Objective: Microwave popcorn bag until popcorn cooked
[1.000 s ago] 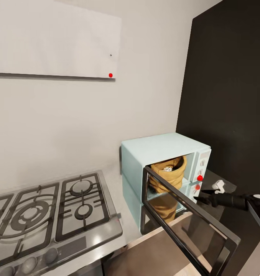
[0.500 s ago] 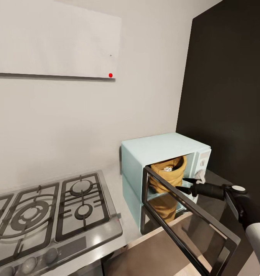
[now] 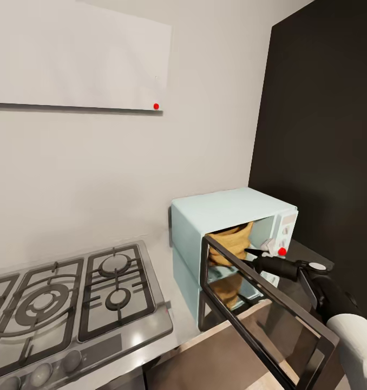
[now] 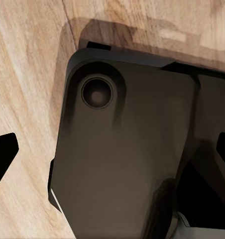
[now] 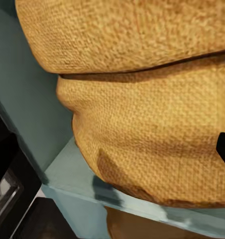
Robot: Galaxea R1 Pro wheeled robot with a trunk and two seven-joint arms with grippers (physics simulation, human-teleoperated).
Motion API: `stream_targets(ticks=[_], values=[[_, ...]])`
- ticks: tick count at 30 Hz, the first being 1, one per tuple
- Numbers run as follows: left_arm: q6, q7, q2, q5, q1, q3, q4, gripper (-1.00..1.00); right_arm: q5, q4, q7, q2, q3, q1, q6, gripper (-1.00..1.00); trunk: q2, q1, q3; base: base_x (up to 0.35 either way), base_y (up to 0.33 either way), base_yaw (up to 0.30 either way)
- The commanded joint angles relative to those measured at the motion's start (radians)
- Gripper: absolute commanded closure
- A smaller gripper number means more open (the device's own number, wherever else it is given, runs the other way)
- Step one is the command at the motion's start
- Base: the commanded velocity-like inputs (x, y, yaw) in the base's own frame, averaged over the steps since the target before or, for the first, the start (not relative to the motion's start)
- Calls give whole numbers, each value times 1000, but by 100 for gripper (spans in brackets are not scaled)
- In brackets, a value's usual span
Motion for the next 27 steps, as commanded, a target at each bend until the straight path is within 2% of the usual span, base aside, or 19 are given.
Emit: stream_targets(ticks=[1,10,13,15,16,19,23,27], values=[[-3,-1,0,5,0,2,0,-100,-4,0,-5,2,-1,-1,10,-100,-1,0,-1,0,0,0],[-3,-1,-1,4,0,2,0,-100,-4,0,-157,35,-1,-1,9,-100,-1,0,-1,0,0,0],[-2,-1,-1,4,0,2,0,-100,-5,0,-187,46,-1,-1,7,-100,-1,0,-1,0,0,0],[-3,-1,-1,2,0,2,0,-100,-6,-16,-207,82,-3,-1,-2,-100,-1,0,-1,0,0,0],[-3,-1,-1,2,0,2,0,-100,-7,-25,-221,86,-3,-1,-3,-100,-1,0,-1,0,0,0],[-3,-1,-1,2,0,1,0,-100,-7,-38,-241,91,-2,-1,-4,-100,-1,0,-1,0,0,0],[-3,-1,-1,2,0,1,0,-100,-7,-41,-247,116,-2,-1,-5,-100,-1,0,-1,0,0,0],[-3,-1,-1,2,0,1,0,-100,-6,-42,-246,117,-4,-1,-5,-100,-1,0,-1,0,0,0]])
